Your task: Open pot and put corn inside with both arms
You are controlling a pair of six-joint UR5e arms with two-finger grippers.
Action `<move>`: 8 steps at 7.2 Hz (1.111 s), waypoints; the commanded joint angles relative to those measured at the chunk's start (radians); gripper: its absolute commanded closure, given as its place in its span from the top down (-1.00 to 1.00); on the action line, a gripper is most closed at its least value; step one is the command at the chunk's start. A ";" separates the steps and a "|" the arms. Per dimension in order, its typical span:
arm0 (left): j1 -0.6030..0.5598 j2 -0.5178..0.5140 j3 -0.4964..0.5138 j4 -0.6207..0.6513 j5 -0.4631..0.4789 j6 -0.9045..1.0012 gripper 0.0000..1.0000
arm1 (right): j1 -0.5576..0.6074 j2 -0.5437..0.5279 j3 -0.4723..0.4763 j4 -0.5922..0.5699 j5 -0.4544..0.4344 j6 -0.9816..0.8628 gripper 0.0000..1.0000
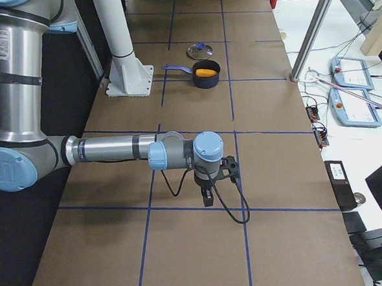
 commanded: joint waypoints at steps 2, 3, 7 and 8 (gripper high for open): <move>0.002 0.023 0.000 -0.009 -0.037 0.001 1.00 | 0.000 0.009 -0.004 0.006 0.000 0.005 1.00; 0.002 0.022 -0.003 -0.007 -0.039 0.001 1.00 | 0.000 0.009 -0.001 0.006 0.006 0.006 1.00; -0.006 0.019 -0.024 -0.003 -0.034 0.001 1.00 | 0.000 0.014 -0.004 0.008 0.001 0.006 1.00; -0.009 0.016 -0.011 -0.001 -0.028 -0.001 1.00 | 0.000 0.014 -0.004 0.008 0.001 0.006 1.00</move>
